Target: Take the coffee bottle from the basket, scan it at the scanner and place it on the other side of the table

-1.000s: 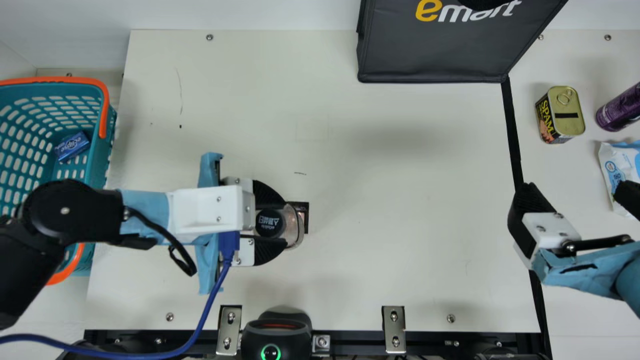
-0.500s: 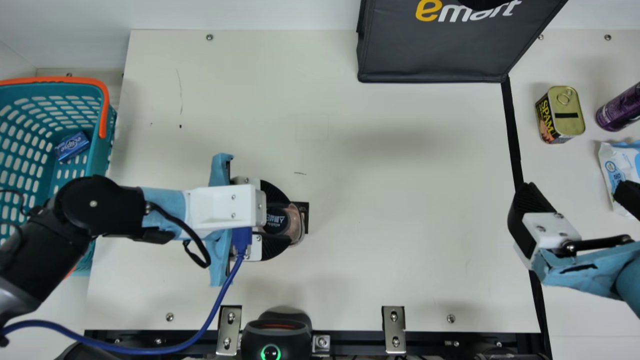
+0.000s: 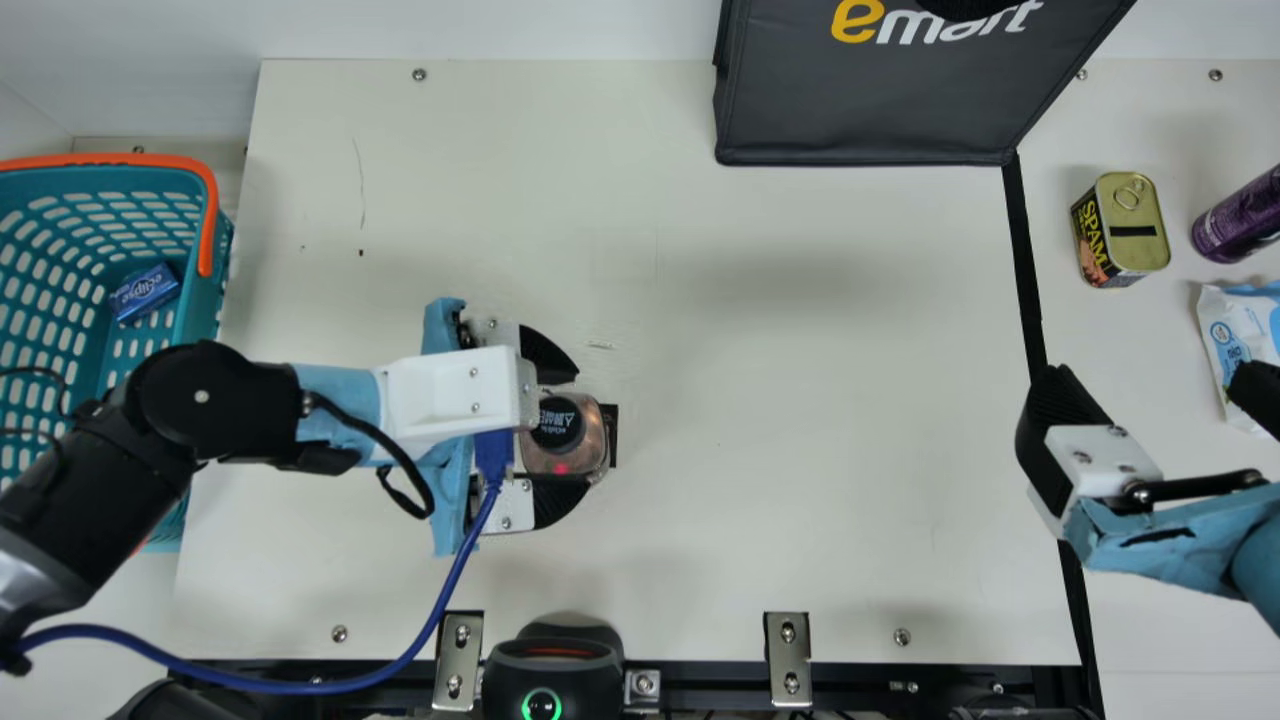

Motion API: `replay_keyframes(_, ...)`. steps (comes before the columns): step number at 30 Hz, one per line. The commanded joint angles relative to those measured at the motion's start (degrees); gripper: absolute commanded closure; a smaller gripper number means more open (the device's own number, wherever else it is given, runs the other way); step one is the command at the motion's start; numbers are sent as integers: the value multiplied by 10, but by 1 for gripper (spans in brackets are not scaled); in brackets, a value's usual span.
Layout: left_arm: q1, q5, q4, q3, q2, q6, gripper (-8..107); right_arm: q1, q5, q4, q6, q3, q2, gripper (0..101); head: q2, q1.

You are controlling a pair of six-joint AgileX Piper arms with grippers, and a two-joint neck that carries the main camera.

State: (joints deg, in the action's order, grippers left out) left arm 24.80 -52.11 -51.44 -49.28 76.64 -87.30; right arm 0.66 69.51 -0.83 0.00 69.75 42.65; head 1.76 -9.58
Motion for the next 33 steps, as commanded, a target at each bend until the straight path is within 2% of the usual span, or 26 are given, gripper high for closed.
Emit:
replay_keyframes(1,-1,5,2,-1,-3,17,18,0,0,0,0,0,0,6,-2,17)
replay_keyframes(4,-6,7,10,-3,-16,58,9,0,0,0,0,0,0,6,-2,17)
replay_keyframes(12,-33,-5,62,-8,-82,222,9,0,0,0,0,0,0,6,-2,17)
replay_keyframes(23,-69,-63,154,-41,-150,488,9,0,0,0,0,0,0,6,-2,17)
replay_keyframes(33,-13,-68,286,-74,-176,771,9,0,0,0,0,0,0,6,-2,17)
